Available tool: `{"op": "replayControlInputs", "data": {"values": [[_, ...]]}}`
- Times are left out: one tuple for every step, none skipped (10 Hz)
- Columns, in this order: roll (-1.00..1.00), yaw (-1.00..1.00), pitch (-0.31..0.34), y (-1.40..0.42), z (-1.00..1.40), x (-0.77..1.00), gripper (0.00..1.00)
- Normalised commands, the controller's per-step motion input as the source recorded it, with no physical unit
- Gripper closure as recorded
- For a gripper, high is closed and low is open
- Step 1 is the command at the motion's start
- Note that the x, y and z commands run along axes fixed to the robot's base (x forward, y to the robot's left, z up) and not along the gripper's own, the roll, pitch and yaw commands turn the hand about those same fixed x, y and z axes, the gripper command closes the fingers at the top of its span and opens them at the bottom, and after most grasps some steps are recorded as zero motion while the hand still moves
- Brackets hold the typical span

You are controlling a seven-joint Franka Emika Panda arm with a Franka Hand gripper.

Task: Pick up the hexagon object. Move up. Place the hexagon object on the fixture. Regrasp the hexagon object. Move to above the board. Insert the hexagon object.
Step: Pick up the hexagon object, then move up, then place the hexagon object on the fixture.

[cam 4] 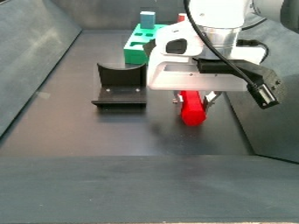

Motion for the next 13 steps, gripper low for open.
{"op": "replayControlInputs", "data": {"values": [[0.0, 0.0, 0.0, 0.0, 0.0, 0.0, 1.0], [0.0, 0.0, 0.0, 0.0, 0.0, 0.0, 1.0], [0.0, 0.0, 0.0, 0.0, 0.0, 0.0, 1.0], [0.0, 0.0, 0.0, 0.0, 0.0, 0.0, 1.0], [0.0, 0.0, 0.0, 0.0, 0.0, 0.0, 1.0], [0.0, 0.0, 0.0, 0.0, 0.0, 0.0, 1.0], [0.0, 0.0, 0.0, 0.0, 0.0, 0.0, 1.0], [0.0, 0.0, 0.0, 0.0, 0.83, 0.0, 1.0], [0.01, -0.03, 0.002, 0.05, 0.8, 0.03, 1.0], [0.01, -0.03, 0.03, 0.05, 0.64, 0.02, 1.0], [0.02, -0.03, 0.038, 0.03, 0.5, 0.0, 1.0], [0.02, -0.03, 0.038, 0.02, 0.4, -0.01, 1.0], [0.0, 0.0, 0.0, 0.0, 1.0, 0.0, 1.0]]}}
